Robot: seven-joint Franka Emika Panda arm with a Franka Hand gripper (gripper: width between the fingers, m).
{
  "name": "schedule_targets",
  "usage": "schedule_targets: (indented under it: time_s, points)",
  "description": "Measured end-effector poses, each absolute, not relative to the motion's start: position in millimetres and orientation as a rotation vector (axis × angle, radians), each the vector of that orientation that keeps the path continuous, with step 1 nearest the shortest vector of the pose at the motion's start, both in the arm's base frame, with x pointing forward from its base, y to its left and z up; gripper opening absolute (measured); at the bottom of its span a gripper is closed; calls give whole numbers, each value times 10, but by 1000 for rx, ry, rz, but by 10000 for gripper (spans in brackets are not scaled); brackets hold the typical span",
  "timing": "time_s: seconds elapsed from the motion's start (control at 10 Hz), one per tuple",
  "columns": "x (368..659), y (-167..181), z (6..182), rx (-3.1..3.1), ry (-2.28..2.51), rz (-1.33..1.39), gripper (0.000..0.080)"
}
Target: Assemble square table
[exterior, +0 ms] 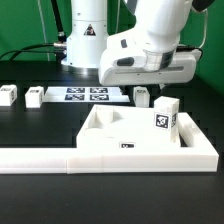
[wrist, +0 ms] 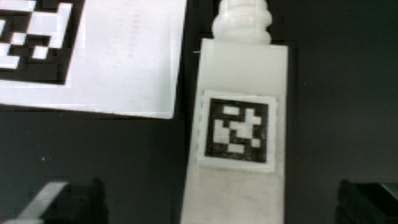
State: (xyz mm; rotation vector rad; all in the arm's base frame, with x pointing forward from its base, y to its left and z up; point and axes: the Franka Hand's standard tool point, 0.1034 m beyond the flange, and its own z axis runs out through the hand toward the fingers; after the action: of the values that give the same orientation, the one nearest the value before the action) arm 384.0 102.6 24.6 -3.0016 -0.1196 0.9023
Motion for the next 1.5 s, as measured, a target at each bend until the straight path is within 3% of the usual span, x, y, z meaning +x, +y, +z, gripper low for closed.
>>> schedule_targets:
  time_s: [0.4, 0.6, 0.9, 1.5]
  points:
    - [3797, 1027, 246, -2993, -114, 937, 649]
    - [3734, 1013, 283, -2937, -101, 1098, 649]
    - [3690, 991, 197, -2849, -78, 1338, 649]
    - [3663, 1031, 84, -2886, -42, 1301, 637]
